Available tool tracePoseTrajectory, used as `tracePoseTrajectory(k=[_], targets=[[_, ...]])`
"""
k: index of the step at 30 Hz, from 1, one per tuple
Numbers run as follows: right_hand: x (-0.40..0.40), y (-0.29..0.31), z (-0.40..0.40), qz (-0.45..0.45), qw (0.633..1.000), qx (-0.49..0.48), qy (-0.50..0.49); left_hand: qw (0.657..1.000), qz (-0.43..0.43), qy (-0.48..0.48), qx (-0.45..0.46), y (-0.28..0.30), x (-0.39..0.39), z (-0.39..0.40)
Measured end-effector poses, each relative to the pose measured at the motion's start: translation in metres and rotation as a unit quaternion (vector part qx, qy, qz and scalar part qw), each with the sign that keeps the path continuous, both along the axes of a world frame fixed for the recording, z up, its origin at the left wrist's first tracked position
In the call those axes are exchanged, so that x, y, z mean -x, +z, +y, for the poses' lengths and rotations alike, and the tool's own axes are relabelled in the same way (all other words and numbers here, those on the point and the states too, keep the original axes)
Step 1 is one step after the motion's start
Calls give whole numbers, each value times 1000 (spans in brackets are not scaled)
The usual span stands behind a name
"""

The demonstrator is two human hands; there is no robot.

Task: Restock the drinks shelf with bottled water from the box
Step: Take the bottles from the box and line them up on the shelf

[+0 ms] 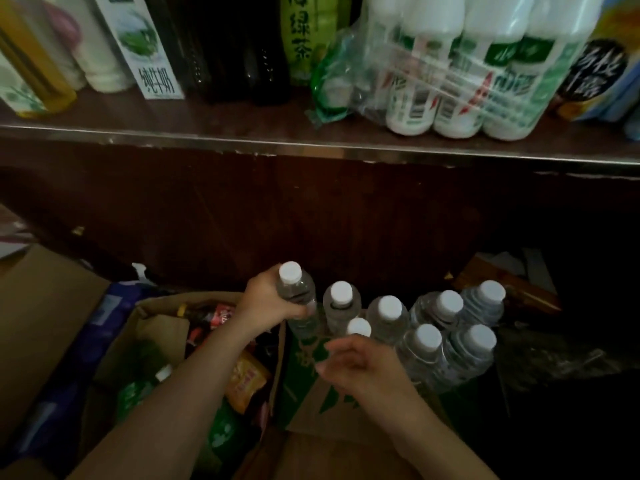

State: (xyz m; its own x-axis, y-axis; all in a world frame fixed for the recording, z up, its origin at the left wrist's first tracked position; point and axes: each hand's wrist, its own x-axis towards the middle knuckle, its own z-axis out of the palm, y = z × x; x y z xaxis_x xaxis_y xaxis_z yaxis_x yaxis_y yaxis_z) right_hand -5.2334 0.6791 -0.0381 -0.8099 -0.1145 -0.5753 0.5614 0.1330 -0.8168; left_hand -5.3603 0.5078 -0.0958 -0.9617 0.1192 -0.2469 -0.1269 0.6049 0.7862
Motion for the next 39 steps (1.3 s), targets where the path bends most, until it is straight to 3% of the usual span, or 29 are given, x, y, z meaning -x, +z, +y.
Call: tracePoseTrajectory(k=[4, 9, 14, 19, 26, 33, 39], targets=[[3, 24, -9, 14, 1000, -8, 6, 999, 0, -19, 28, 57, -6, -17], [13, 95, -17, 32, 999, -22, -18, 999, 13, -31, 22, 174, -7, -33], [33, 215, -23, 117, 992, -52, -7, 995, 41, -72, -47, 330, -4, -31], [57, 355, -22, 214, 976, -8, 24, 982, 93, -90, -138, 488, 5, -7], [80, 513, 6, 312, 949, 5, -32, 952, 130, -134, -243, 655, 29, 22], [94, 595, 38, 347, 933, -60, -76, 934, 112, -200, -275, 736, 44, 60], [130, 605, 79, 364, 919, -102, -113, 939, 126, -209, -243, 753, 75, 105]])
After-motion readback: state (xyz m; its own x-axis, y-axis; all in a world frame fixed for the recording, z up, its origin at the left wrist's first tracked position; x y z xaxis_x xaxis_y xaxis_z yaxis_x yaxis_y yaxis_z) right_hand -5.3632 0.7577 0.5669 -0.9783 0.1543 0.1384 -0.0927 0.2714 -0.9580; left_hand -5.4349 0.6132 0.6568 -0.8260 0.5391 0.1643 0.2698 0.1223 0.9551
